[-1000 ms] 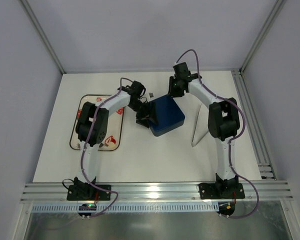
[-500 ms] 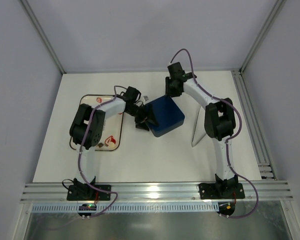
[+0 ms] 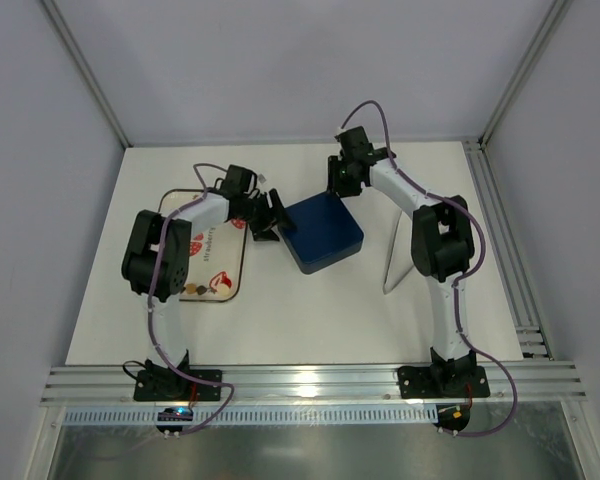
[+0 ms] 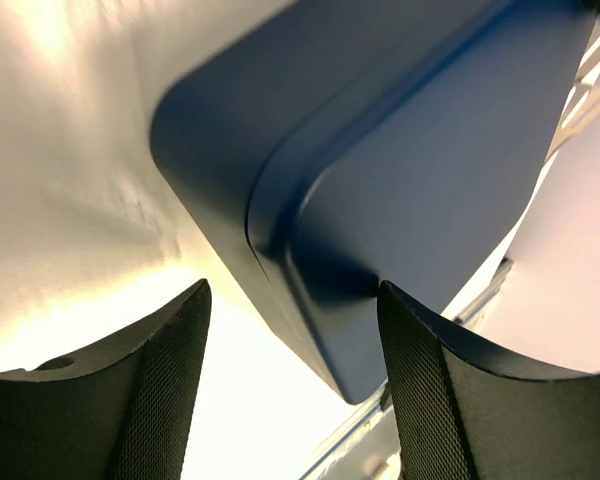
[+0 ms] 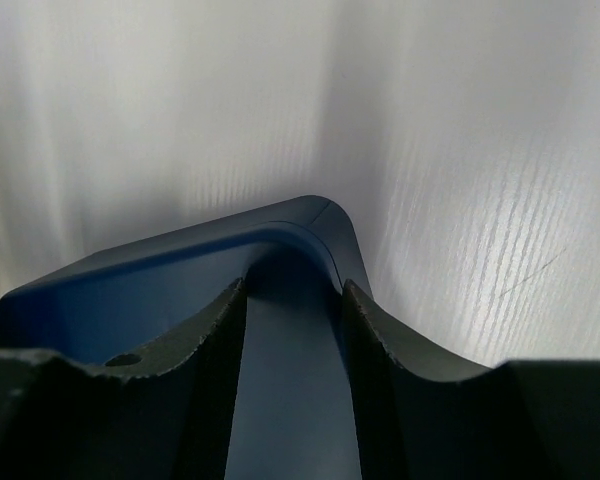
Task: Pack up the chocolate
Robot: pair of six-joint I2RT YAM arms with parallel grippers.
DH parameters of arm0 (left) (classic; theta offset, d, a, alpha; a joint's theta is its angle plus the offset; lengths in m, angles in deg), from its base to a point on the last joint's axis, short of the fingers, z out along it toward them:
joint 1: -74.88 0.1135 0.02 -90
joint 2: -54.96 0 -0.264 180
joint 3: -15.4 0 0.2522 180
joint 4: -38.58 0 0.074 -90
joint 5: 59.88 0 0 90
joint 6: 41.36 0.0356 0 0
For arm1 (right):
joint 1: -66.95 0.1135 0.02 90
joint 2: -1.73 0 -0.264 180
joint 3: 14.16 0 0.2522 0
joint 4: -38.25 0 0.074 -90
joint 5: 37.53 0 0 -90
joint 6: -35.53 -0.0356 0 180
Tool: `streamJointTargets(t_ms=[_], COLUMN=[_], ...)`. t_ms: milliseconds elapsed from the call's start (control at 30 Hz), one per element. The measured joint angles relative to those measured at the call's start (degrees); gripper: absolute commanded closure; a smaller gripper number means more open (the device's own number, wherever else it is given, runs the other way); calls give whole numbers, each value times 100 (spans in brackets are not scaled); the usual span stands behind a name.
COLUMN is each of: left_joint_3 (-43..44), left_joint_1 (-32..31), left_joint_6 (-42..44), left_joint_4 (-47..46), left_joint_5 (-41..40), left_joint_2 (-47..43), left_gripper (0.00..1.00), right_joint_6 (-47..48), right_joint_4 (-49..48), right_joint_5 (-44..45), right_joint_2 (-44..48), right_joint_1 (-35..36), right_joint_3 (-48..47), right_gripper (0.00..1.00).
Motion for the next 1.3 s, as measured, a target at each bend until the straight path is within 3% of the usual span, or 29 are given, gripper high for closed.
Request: streamJointTargets(t_ms=[200, 433, 600, 933, 1300], left_joint_3=[131, 293, 420, 1508, 2793], left_joint_1=[31, 39, 39, 26, 11], left_joint_6=[-131, -321, -409, -267, 48], left_joint_4=[-66, 48, 210, 1215, 1727], left_joint_5=[-203, -212, -203, -426, -1392], left_joint_2=[37, 138, 212, 686, 1163], left_gripper=[46, 70, 78, 80, 70], right_joint_6=[-2, -15, -28, -227, -592], right_joint_4=[-140, -422, -575, -1060, -918], right_joint_5=[-306, -575, -673, -988, -1561], right_joint_2=[39, 142, 195, 415, 579], right_joint_1=[-83, -173, -201, -411, -654], right_joint_3=[129, 400, 540, 1047, 1353], right_gripper=[55, 56, 56, 54, 44])
